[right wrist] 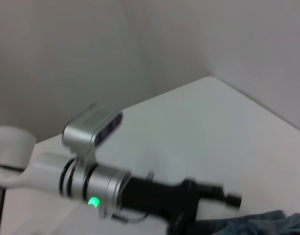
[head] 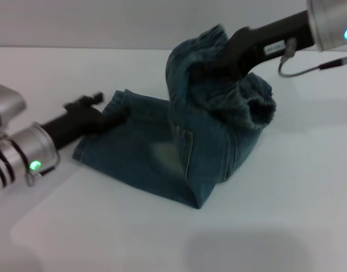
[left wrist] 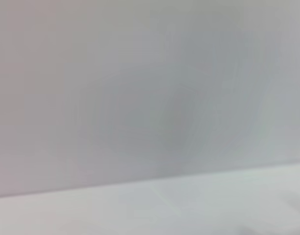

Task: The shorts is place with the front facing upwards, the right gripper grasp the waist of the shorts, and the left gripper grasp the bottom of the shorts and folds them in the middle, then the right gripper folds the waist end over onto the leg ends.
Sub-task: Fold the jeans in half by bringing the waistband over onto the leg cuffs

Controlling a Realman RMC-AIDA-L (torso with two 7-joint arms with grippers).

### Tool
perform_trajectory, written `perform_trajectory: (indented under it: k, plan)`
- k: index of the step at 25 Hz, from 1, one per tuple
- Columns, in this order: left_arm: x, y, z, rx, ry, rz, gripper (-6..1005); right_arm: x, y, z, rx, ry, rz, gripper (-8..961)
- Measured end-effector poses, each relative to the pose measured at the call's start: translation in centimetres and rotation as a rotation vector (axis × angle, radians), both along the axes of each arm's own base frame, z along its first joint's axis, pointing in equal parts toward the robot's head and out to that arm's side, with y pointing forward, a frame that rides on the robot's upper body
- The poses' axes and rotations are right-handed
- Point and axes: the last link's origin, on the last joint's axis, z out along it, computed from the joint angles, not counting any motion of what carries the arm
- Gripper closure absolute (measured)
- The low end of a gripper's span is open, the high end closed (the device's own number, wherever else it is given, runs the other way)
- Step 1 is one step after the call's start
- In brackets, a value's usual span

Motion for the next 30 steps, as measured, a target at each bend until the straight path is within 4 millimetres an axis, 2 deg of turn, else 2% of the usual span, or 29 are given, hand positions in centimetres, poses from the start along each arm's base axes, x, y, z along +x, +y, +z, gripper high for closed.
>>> perform_trajectory:
  k: [5, 9, 15, 17, 23, 30]
  plan:
    - [-1.0, 0.4, 1.8, 0.083, -0.025, 0.046, 167, -0.6, -0.6, -2.5, -0.063, -0.005, 0.050, 878]
    - [-1.3, 0.3, 1.9, 0.093, -0.021, 0.053, 167, -1.4, -0.3, -4.5, -0.079, -0.017, 0.069, 842]
    - [-1.9, 0.0, 2.1, 0.111, -0.021, 0.075, 167, -2.0, 0.0, -6.3, -0.069, -0.044, 0.084, 769]
    - [-2.0, 0.0, 2.2, 0.119, -0.025, 0.084, 167, -2.2, 0.1, -6.6, -0.070, -0.050, 0.090, 745]
    - [-2.5, -0.3, 2.5, 0.139, -0.027, 0.100, 167, -2.4, -0.1, -6.8, -0.080, -0.064, 0.105, 536]
    - [-2.6, -0.5, 2.1, 0.132, -0.023, 0.105, 167, -2.9, -0.4, -7.2, -0.089, -0.133, 0.174, 498]
